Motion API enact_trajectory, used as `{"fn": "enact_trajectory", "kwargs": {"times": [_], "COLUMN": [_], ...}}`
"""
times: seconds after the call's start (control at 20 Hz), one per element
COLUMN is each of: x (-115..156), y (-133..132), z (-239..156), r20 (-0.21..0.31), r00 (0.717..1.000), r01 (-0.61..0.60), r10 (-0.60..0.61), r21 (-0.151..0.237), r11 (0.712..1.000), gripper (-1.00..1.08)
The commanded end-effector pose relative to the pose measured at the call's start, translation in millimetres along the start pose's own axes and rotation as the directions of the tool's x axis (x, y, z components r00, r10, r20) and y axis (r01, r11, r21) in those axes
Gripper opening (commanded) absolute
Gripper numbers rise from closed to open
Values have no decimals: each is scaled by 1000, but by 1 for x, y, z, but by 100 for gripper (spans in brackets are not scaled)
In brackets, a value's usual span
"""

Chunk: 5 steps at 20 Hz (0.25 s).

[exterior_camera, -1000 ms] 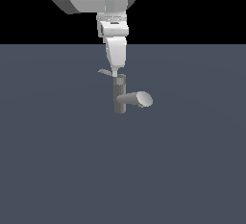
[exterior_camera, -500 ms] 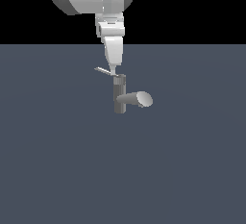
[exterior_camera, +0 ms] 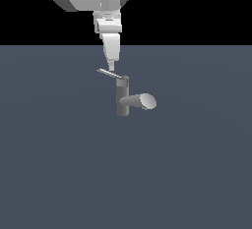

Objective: Turn on the faucet by rotating a designated handle.

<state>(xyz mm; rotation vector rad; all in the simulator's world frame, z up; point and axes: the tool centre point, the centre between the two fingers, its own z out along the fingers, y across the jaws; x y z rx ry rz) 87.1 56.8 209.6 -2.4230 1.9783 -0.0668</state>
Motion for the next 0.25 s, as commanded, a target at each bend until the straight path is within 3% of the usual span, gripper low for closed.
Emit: {"fn": "enact_trajectory", "kwargs": {"times": [0.0,0.2], "x": [-37,-44], "y": [-2,-10], "z": [25,26], "r20": [24,26], "r00": [999,998], "r01": [48,55], "r10": [-47,-54], "r21": [-34,-35], "r11": [998,998], "gripper": [-100,-100]}}
